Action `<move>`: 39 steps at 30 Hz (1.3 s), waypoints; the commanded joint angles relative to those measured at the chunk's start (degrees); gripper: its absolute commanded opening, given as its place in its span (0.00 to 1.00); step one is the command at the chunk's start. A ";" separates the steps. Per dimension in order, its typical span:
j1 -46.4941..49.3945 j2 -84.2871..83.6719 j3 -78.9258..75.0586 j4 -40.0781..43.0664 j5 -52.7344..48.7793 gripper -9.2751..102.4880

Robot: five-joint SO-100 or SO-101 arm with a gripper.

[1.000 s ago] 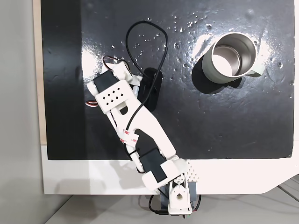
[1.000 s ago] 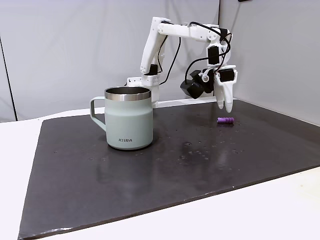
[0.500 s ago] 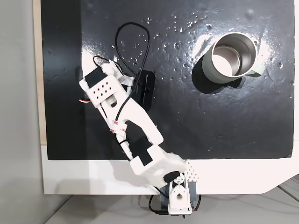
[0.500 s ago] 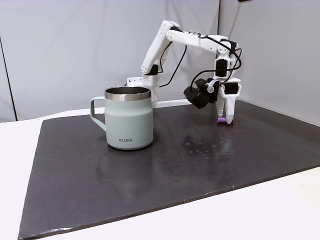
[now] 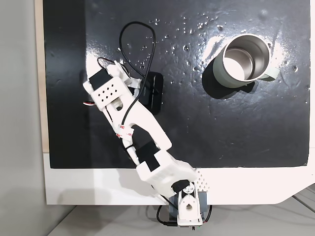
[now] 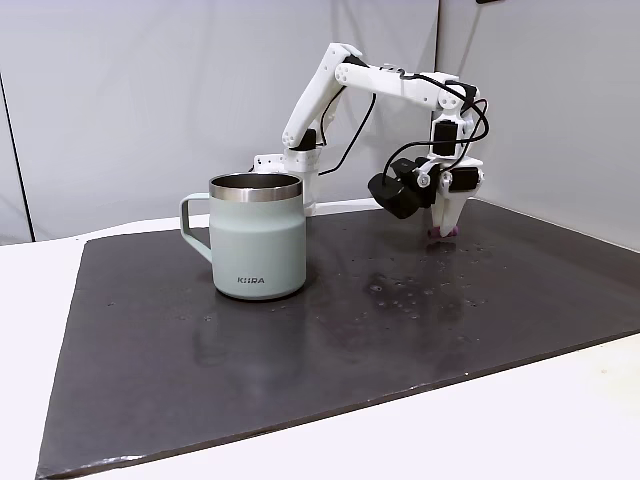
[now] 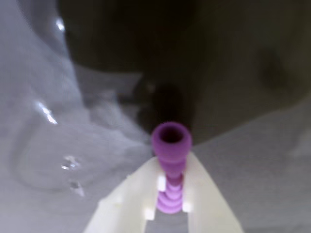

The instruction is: Grasp a pengrip and put it in the cup.

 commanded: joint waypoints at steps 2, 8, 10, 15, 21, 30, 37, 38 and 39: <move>4.75 7.82 -7.73 5.45 -5.54 0.08; 12.74 15.03 -13.97 14.94 -27.77 0.08; 15.91 17.67 -16.08 17.75 -34.28 0.08; 23.82 24.79 -16.52 21.18 -44.82 0.08; 34.72 28.04 -17.75 21.71 -57.30 0.08; 47.55 25.93 -20.74 19.51 -73.13 0.08; 52.91 23.99 -20.74 13.45 -80.42 0.08; 53.44 23.64 -20.74 12.48 -81.39 0.08; 53.96 23.38 -20.74 11.78 -82.09 0.08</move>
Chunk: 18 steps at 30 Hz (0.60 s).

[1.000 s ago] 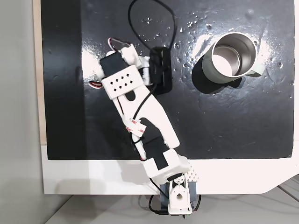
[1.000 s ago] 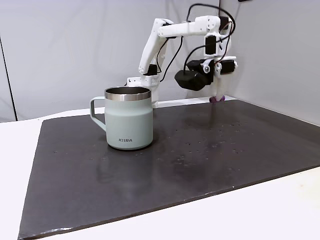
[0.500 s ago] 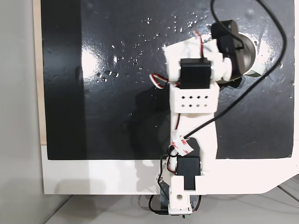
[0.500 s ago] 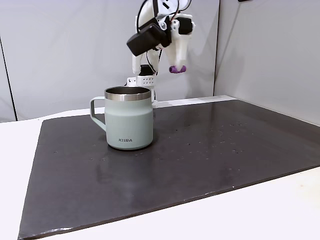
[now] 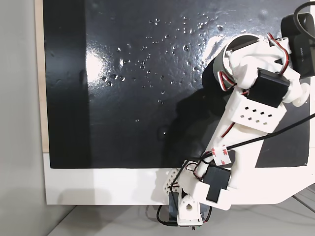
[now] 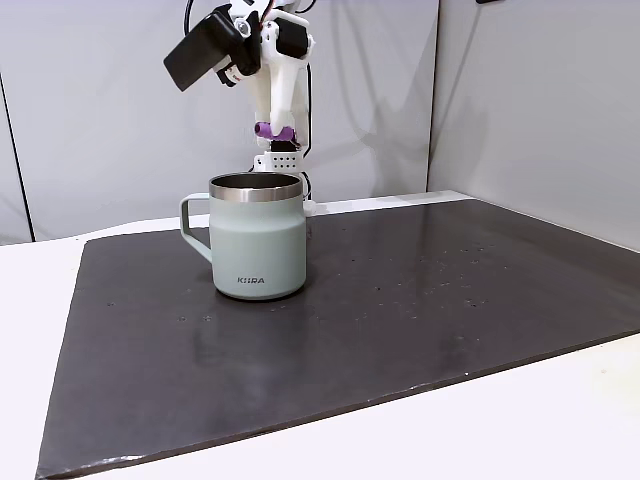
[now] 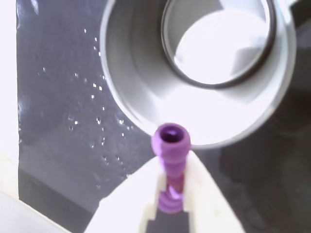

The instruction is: Grasp a pengrip and put it in the cup.

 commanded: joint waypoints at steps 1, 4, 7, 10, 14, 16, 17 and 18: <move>2.20 0.09 -3.87 -3.78 -3.34 0.08; 2.81 -0.09 -3.87 -5.71 -4.75 0.08; 2.64 -0.35 -3.78 -6.06 -5.19 0.08; 2.46 -0.35 -3.60 -5.01 -5.19 0.09; 2.46 -0.35 -3.60 -2.11 -4.13 0.36; 2.29 -0.35 -3.52 -1.32 -3.87 0.44; 2.20 -0.35 -3.43 -1.14 -3.78 0.46; 2.20 -0.35 -3.43 -0.97 -3.78 0.46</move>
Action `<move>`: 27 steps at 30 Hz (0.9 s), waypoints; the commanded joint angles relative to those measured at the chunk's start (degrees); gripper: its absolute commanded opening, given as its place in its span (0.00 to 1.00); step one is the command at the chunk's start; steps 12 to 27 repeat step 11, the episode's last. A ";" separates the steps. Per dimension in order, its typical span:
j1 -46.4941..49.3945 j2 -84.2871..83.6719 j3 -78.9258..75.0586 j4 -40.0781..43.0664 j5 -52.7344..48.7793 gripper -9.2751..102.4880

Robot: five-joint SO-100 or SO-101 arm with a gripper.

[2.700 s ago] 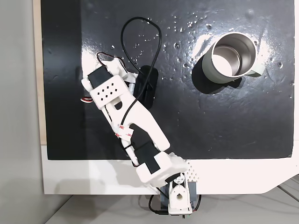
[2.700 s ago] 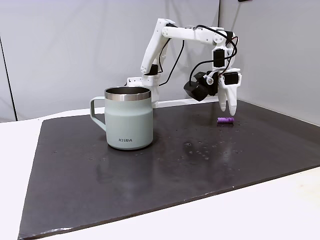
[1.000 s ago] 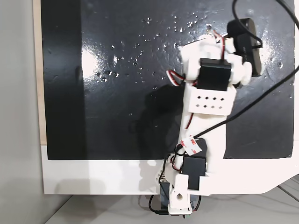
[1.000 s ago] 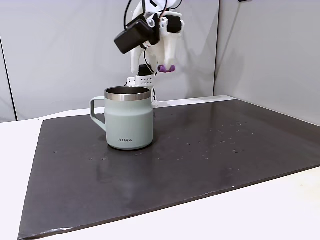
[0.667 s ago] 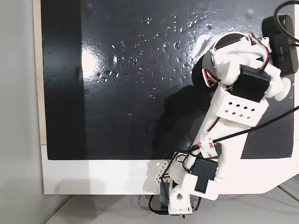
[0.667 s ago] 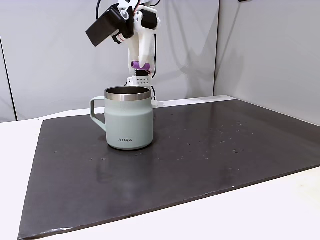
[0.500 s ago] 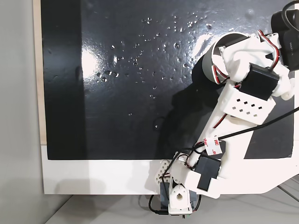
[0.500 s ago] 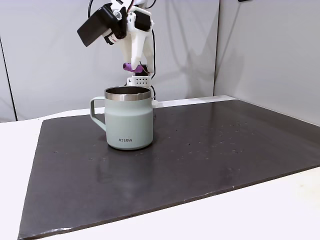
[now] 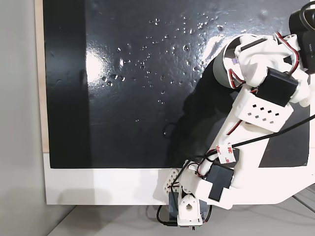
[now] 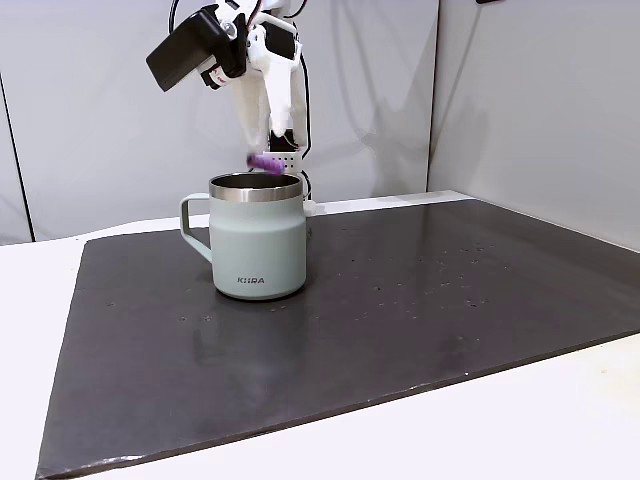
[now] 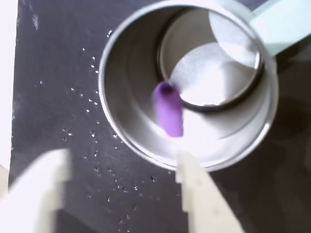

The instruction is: Grasp a pengrip and put it in the cup.

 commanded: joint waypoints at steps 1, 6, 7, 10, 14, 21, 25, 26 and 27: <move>0.00 0.53 -3.43 0.70 0.62 0.46; -0.09 0.53 -3.52 0.70 1.14 0.46; -0.18 0.53 -3.52 0.70 1.14 0.46; -0.35 0.53 -3.52 0.70 1.23 0.46; -0.35 0.53 -3.52 0.70 1.23 0.46; -0.35 0.53 -3.52 0.70 1.23 0.46; -0.35 0.53 -3.52 0.70 1.23 0.46; -0.35 0.53 -3.52 0.70 1.23 0.46; -0.35 0.53 -3.52 0.70 1.23 0.46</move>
